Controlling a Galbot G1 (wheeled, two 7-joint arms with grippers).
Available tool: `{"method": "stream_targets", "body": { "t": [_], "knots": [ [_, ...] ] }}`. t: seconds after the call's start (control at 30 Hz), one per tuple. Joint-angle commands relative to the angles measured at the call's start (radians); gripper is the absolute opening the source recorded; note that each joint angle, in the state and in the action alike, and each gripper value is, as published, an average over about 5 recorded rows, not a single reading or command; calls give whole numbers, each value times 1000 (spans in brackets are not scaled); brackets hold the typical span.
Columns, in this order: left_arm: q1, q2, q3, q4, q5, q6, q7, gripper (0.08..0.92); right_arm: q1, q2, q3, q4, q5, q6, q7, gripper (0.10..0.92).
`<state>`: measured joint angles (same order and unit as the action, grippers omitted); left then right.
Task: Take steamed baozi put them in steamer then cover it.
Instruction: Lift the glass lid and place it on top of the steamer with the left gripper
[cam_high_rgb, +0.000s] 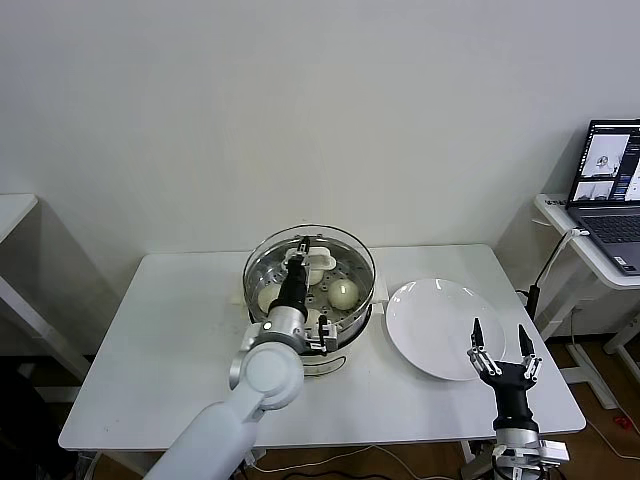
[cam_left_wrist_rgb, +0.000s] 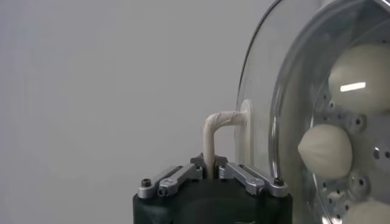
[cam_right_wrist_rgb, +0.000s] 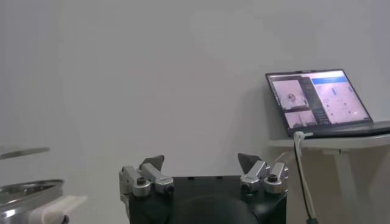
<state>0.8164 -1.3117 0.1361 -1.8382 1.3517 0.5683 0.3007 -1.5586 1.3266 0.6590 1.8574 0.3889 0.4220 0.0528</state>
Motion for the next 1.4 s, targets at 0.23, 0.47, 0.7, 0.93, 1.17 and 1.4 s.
{"method": "stream_targets", "body": {
  "t": [0.23, 0.47, 0.7, 0.93, 1.17, 1.4],
  "knots": [
    [-16, -53, 9, 107, 23, 2, -42, 189, -3, 0, 7, 1, -7, 1, 0, 823],
    [-8, -52, -6, 116, 21, 2, -53, 189, 5, 0, 2, -5, -8, 0, 0, 823],
    [5, -49, -14, 109, 20, -1, -60, 189, 10, -4, 1, -7, -8, -1, -1, 823],
    [13, -52, -22, 115, 22, -3, -63, 189, 20, -4, -9, -13, -11, -2, -2, 823],
    [23, -48, -29, 121, 25, -7, -65, 189, 24, -6, -12, -19, -11, -2, -3, 823],
    [26, -58, -28, 126, 25, -9, -67, 189, 31, -7, -17, -24, -13, -3, -3, 823]
  ]
}}
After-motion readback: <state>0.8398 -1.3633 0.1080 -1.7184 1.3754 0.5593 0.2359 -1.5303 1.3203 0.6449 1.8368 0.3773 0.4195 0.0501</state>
